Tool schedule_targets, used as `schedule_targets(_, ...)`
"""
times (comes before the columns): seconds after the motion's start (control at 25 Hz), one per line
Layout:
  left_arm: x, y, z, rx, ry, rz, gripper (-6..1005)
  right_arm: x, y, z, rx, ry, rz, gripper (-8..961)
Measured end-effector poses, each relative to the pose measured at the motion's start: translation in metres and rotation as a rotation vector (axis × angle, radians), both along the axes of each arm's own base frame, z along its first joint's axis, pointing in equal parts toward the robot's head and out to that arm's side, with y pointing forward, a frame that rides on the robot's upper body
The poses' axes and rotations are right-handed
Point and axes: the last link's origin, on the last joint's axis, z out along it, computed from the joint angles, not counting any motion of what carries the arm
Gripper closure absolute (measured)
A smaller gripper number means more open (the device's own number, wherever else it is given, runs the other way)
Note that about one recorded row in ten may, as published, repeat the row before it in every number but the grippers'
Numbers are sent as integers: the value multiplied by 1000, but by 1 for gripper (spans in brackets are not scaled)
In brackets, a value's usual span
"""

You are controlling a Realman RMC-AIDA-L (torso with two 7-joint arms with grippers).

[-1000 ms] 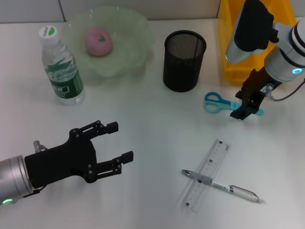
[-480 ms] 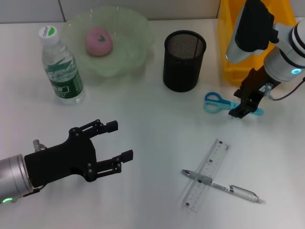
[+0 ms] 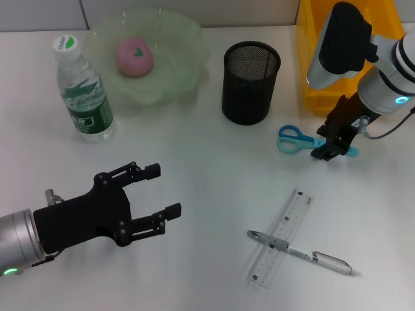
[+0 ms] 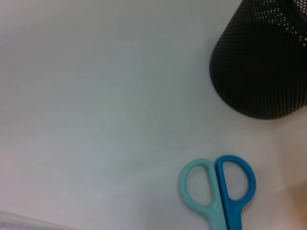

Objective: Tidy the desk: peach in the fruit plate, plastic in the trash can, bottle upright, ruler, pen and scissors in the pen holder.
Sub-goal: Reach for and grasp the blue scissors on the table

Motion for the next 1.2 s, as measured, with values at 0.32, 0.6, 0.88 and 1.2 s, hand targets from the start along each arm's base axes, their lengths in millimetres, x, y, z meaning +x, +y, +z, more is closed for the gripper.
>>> schedule_targets(0.32,0,1,0,1,-3,0,201,1,2,4,15,8,-7,527)
schedule_targets(0.6,1,1,0,1,-4,-2,201,3,1,4,19,17,-21,540)
schedule_targets(0.88,2,2,1,1,-4,-4,201,4,3,3,28,27,-27,588)
schedule_targets(1.2,2,2,1,3,-5,-4,201,7,2,1,26,25,-33,589)
